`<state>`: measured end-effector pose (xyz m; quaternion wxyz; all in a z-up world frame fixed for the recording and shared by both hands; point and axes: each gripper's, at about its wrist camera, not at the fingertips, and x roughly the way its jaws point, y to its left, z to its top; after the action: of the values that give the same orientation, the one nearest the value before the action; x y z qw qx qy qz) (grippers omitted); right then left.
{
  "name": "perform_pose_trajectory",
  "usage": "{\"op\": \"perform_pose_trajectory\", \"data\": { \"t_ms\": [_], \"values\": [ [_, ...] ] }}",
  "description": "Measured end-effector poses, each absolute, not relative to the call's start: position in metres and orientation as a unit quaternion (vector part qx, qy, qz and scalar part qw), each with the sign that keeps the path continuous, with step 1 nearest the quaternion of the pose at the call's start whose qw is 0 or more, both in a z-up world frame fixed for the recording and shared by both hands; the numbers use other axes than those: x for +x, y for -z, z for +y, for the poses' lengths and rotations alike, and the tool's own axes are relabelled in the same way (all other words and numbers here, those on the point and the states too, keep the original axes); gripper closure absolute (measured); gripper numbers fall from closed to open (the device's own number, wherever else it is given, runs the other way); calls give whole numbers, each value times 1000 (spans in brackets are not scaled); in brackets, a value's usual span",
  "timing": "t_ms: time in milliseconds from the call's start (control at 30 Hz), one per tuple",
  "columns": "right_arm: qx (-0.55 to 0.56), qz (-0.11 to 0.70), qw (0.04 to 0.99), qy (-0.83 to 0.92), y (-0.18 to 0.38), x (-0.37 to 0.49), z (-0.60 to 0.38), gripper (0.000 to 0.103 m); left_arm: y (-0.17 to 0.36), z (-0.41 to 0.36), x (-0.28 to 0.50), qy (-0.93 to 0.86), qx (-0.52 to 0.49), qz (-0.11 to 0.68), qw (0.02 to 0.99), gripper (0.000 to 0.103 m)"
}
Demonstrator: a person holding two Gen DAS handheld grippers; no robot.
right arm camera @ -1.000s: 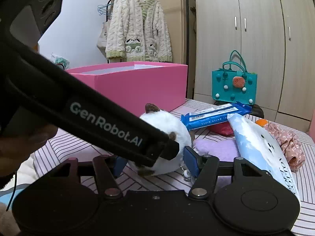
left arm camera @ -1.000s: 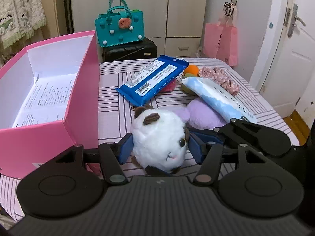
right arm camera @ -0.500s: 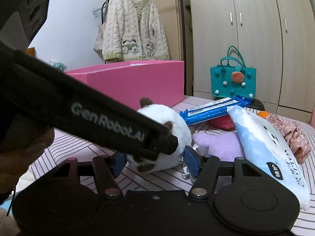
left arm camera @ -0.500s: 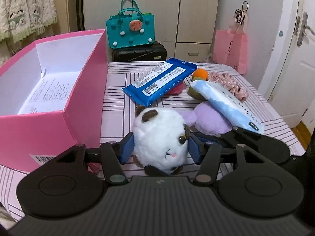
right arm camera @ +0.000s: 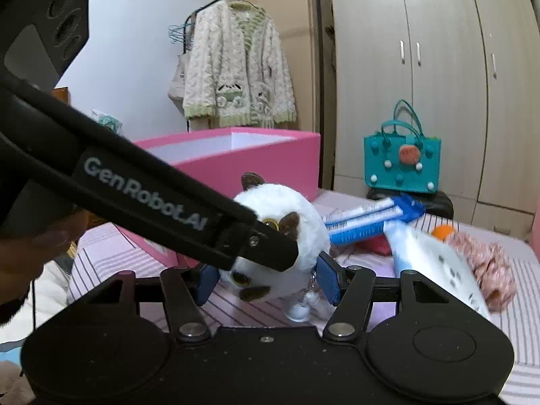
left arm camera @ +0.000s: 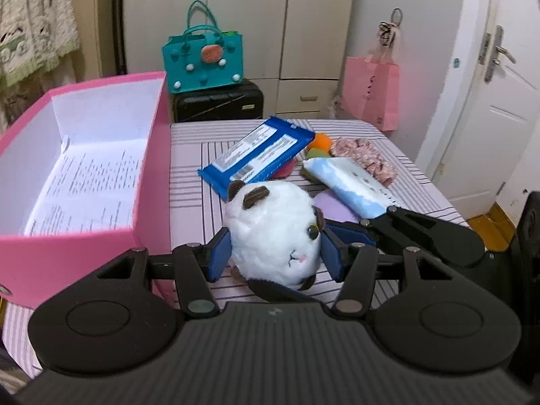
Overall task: Organize soft objects
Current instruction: 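Lift the white plush toy with the left tool over the pink box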
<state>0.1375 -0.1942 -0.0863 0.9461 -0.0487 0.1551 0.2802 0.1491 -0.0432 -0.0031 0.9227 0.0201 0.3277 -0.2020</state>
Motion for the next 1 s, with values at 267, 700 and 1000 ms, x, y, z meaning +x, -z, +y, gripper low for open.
{"op": "perform_pose_trajectory", "data": {
  "t_ms": [267, 700, 1000],
  "values": [
    [-100, 135, 938, -302, 50, 131, -188, 38, -29, -31, 141, 232, 52, 314, 919, 48],
    [-120, 128, 923, -342, -23, 148, -175, 40, -98, 7, 142, 254, 28, 288, 923, 48],
    [-146, 136, 896, -396, -62, 193, -135, 41, -128, 63, 170, 219, 5, 279, 935, 48]
  ]
}}
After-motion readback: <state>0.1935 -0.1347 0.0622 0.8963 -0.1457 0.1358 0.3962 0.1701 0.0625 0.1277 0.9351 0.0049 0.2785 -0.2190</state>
